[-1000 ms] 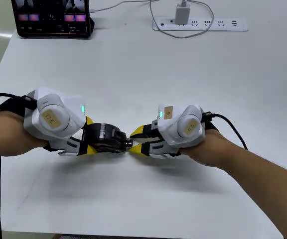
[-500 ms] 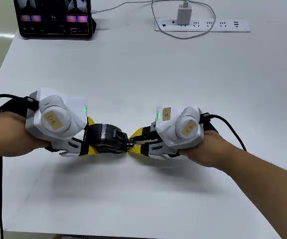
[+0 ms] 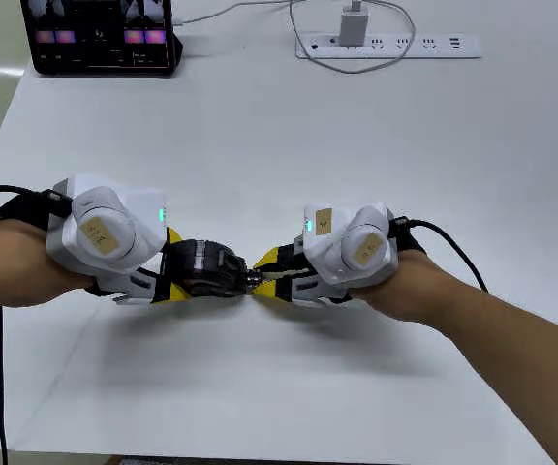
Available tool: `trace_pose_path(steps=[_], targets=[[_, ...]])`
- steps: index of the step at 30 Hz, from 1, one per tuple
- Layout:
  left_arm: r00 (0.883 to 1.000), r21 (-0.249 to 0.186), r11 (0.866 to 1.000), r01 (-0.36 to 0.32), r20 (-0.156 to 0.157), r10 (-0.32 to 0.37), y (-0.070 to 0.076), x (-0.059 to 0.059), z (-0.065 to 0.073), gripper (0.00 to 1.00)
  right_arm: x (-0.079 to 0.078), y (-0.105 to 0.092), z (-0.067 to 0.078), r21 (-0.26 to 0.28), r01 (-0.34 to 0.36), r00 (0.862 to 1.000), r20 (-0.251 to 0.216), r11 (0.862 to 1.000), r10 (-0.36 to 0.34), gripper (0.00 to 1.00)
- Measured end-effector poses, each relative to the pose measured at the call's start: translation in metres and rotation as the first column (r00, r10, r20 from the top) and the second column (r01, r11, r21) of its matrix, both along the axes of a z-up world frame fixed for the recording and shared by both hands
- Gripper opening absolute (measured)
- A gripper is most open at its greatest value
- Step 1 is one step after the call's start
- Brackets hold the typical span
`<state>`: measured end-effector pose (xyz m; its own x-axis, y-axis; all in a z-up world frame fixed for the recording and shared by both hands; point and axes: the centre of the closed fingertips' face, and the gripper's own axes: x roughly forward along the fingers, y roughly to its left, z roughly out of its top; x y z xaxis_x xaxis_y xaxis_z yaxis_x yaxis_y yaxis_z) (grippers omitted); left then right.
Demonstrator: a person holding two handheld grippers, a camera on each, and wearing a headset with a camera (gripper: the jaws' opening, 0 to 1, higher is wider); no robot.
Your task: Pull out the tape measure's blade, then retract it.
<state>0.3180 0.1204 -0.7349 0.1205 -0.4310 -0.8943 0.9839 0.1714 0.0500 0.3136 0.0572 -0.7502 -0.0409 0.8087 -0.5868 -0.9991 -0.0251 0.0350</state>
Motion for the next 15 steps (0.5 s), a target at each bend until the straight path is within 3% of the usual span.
trace_pose_path(steps=[15], targets=[[1.000, 0.012, 1.000, 0.008, 0.000, -0.008, 0.000, 0.000, 0.000, 0.27, 0.000, -0.017, 0.001, -0.022, 0.000, 1.000, -0.001, 1.000, 0.000, 0.09]])
